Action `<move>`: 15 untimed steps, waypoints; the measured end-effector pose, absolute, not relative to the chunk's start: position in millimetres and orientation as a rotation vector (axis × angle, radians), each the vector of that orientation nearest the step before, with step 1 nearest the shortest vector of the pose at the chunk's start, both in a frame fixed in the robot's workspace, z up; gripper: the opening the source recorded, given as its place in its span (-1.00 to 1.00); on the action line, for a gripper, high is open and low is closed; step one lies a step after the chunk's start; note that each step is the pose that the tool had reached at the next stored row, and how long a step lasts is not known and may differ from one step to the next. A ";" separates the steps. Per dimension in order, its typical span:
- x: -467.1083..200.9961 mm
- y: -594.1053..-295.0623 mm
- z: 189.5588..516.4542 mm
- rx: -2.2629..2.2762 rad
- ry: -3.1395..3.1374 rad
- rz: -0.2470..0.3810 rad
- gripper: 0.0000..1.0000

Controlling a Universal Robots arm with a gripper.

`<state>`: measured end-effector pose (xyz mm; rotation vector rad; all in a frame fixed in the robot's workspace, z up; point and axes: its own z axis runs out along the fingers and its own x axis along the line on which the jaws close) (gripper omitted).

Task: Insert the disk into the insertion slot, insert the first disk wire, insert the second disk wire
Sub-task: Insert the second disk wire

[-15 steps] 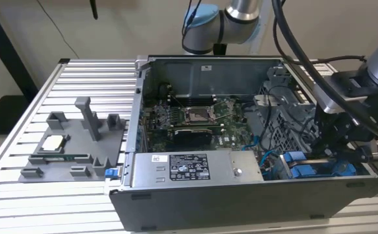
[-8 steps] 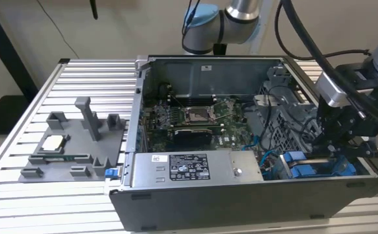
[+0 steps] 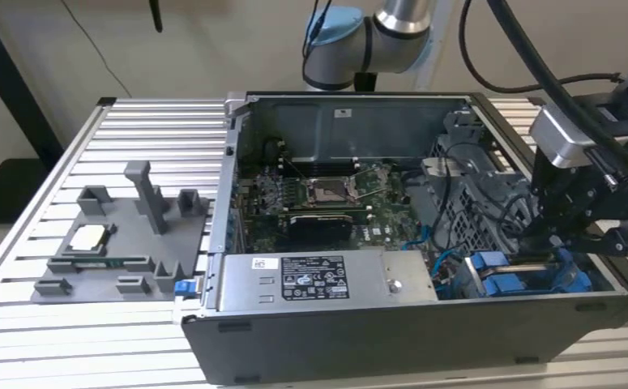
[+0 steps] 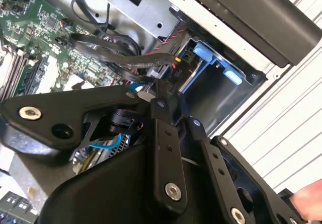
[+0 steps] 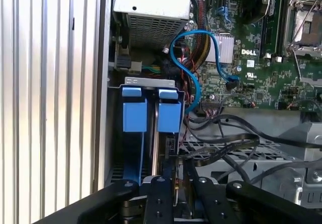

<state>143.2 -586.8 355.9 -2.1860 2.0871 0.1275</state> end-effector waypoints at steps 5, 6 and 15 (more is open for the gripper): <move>143.2 -586.8 360.0 -2.186 2.087 0.128 -0.52; 143.2 -586.8 360.7 -2.186 2.087 0.128 -0.52; 143.2 -586.8 369.5 -2.186 2.088 0.127 -0.52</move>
